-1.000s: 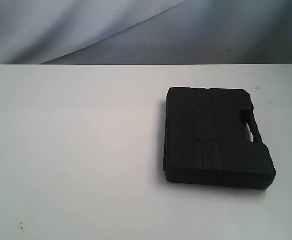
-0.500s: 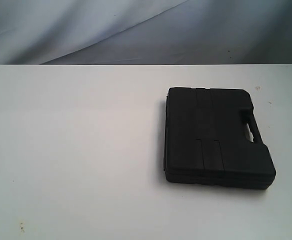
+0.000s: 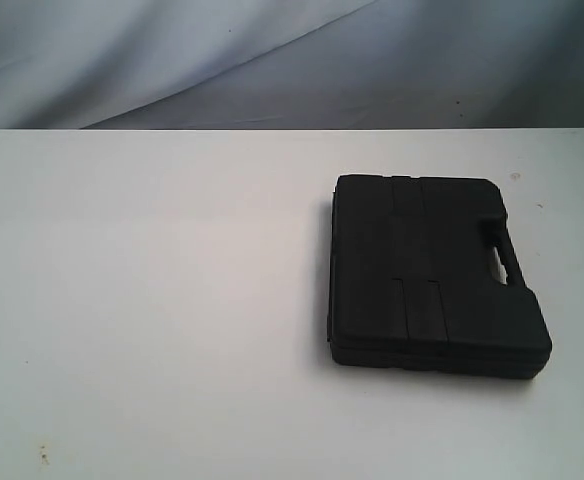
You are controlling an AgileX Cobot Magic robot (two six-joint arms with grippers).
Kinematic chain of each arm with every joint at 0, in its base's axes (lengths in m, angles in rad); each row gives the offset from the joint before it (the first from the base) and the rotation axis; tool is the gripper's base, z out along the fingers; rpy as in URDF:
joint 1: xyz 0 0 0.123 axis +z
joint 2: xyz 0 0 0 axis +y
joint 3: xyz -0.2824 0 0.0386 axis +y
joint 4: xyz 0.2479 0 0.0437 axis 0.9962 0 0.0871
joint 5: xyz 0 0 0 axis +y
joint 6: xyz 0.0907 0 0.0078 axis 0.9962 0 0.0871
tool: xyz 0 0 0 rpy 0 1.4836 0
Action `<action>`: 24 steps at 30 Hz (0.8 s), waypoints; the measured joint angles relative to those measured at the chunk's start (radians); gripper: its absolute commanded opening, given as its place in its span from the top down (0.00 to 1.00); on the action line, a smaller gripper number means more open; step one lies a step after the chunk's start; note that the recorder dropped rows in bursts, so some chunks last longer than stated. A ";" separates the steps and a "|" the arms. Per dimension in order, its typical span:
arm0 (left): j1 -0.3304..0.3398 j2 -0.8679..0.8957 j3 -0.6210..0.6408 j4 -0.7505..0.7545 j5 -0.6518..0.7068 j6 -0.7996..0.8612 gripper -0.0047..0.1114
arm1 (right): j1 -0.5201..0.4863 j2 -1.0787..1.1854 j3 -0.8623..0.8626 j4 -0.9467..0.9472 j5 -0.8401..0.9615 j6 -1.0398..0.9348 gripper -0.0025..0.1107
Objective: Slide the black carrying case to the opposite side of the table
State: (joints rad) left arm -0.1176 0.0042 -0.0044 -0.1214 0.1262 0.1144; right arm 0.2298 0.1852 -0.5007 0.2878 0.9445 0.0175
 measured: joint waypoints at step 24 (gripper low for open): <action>0.000 0.000 0.000 0.000 0.000 0.000 0.96 | 0.000 -0.002 0.143 -0.307 -0.592 0.179 0.98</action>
State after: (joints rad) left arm -0.1176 0.0042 -0.0044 -0.1214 0.1262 0.1144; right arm 0.2298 0.1829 -0.3577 -0.0196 0.3528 0.1964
